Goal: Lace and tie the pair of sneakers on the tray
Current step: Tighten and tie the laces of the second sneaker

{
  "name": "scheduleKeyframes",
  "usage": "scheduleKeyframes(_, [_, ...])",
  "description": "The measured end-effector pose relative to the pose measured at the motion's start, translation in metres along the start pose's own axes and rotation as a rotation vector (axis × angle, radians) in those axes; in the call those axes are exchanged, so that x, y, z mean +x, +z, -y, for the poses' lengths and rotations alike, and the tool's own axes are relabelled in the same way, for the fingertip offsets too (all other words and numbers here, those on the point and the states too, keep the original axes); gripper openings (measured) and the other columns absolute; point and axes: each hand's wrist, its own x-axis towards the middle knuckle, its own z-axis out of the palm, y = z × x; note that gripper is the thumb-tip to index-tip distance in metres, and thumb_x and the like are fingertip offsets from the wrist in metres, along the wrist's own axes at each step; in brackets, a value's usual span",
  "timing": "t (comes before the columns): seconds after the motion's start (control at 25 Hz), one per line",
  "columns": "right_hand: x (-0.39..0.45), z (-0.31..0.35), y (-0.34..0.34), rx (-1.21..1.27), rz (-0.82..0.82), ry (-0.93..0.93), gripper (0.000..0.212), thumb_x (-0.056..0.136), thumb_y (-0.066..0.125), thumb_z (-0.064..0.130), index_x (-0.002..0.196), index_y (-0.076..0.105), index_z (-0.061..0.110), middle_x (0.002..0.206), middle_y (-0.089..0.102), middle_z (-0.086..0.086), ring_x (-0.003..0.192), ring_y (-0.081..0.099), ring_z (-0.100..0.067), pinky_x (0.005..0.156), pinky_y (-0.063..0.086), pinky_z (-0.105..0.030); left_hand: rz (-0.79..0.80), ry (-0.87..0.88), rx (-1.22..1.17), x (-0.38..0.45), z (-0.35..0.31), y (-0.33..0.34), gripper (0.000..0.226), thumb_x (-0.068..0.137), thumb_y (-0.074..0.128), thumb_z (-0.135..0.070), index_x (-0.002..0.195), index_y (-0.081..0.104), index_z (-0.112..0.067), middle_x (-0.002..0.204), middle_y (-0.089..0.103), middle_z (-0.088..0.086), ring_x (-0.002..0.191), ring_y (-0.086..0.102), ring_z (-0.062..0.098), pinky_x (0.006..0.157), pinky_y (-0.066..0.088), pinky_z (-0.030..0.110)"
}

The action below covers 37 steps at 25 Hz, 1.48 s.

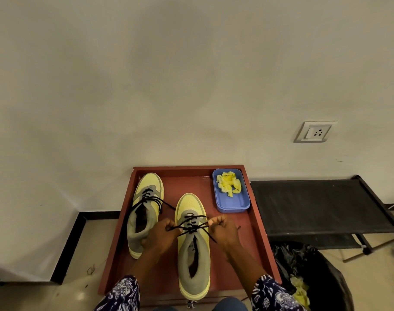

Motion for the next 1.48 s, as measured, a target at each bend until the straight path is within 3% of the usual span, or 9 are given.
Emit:
scheduleKeyframes(0.12, [-0.004, 0.005, 0.000, 0.130, 0.094, 0.079, 0.015, 0.090, 0.045, 0.000, 0.083, 0.050, 0.012, 0.065, 0.051, -0.003, 0.041, 0.042, -0.002, 0.036, 0.033, -0.015, -0.054, -0.022, -0.001, 0.002, 0.001, 0.000, 0.013, 0.075, 0.072, -0.025, 0.070, 0.062, -0.018, 0.068, 0.063, -0.001, 0.069, 0.058, 0.018, 0.079, 0.049, 0.040])
scheduleKeyframes(0.2, [-0.001, 0.001, 0.001, 0.039, 0.150, 0.071, 0.017, 0.089, 0.046, 0.004, 0.081, 0.055, 0.015, 0.068, 0.055, -0.002, 0.045, 0.045, -0.002, 0.043, 0.039, -0.018, -0.085, -0.013, -0.002, 0.001, -0.003, 0.000, 0.013, 0.074, 0.073, -0.024, 0.070, 0.063, -0.019, 0.071, 0.067, 0.002, 0.072, 0.063, 0.021, 0.079, 0.051, 0.041])
scheduleKeyframes(0.32, [0.002, -0.003, -0.002, -0.234, 0.239, -0.033, 0.019, 0.086, 0.058, 0.015, 0.070, 0.062, 0.023, 0.073, 0.064, 0.002, 0.067, 0.058, -0.007, 0.074, 0.053, -0.034, -0.147, 0.067, 0.050, -0.004, -0.012, -0.001, 0.013, 0.075, 0.073, -0.021, 0.068, 0.063, -0.021, 0.070, 0.067, -0.002, 0.071, 0.063, 0.015, 0.070, 0.051, 0.031])
scheduleKeyframes(0.44, [0.001, -0.004, -0.004, -0.303, 0.254, -0.075, 0.023, 0.086, 0.060, 0.016, 0.064, 0.057, 0.023, 0.059, 0.056, 0.006, 0.046, 0.049, -0.001, 0.055, 0.043, -0.027, -0.162, 0.130, 0.062, -0.010, -0.014, 0.000, 0.017, 0.076, 0.073, -0.016, 0.066, 0.061, -0.023, 0.064, 0.065, -0.006, 0.064, 0.061, 0.007, 0.062, 0.049, 0.022])
scheduleKeyframes(0.56, [-0.004, -0.002, -0.006, -0.038, 0.184, -0.004, 0.020, 0.092, 0.051, 0.014, 0.072, 0.052, 0.016, 0.061, 0.054, 0.002, 0.052, 0.042, -0.011, 0.049, 0.035, -0.023, -0.162, 0.125, 0.047, -0.009, -0.010, -0.003, 0.020, 0.076, 0.072, -0.015, 0.063, 0.062, -0.026, 0.068, 0.069, -0.003, 0.069, 0.065, 0.012, 0.068, 0.055, 0.033])
scheduleKeyframes(0.76, [-0.009, 0.005, -0.015, 0.369, 0.122, 0.183, 0.021, 0.097, 0.037, 0.015, 0.079, 0.049, 0.013, 0.069, 0.055, -0.001, 0.045, 0.034, -0.009, 0.045, 0.025, -0.022, -0.180, 0.117, 0.081, -0.010, -0.006, -0.001, 0.011, 0.080, 0.069, -0.016, 0.069, 0.065, -0.020, 0.075, 0.070, 0.000, 0.076, 0.064, 0.015, 0.071, 0.051, 0.032])
scheduleKeyframes(0.96, [-0.006, 0.007, -0.020, -0.023, 0.190, 0.003, 0.031, 0.092, 0.054, 0.028, 0.064, 0.044, 0.017, 0.056, 0.042, 0.006, 0.049, 0.033, -0.004, 0.048, 0.031, -0.015, -0.205, 0.122, 0.073, -0.009, -0.008, 0.000, 0.011, 0.080, 0.069, -0.017, 0.070, 0.065, -0.016, 0.071, 0.066, -0.001, 0.069, 0.060, 0.011, 0.067, 0.048, 0.028])
scheduleKeyframes(1.2, [0.011, -0.008, -0.024, -0.306, 0.153, -0.136, 0.034, 0.093, 0.050, 0.034, 0.063, 0.042, 0.021, 0.059, 0.046, 0.009, 0.062, 0.043, -0.009, 0.066, 0.037, -0.031, -0.204, 0.118, 0.087, -0.006, 0.000, 0.003, 0.033, 0.084, 0.065, -0.014, 0.059, 0.048, -0.029, 0.066, 0.060, -0.004, 0.066, 0.056, 0.013, 0.056, 0.039, 0.020])
scheduleKeyframes(1.48, [0.018, -0.011, -0.033, -0.512, 0.204, -0.231, 0.033, 0.095, 0.046, 0.034, 0.062, 0.040, 0.027, 0.059, 0.046, 0.011, 0.061, 0.043, -0.006, 0.067, 0.038, -0.031, -0.222, 0.086, 0.062, -0.005, 0.005, 0.004, 0.034, 0.084, 0.064, -0.010, 0.060, 0.045, -0.025, 0.063, 0.055, -0.004, 0.063, 0.051, 0.012, 0.053, 0.036, 0.019])
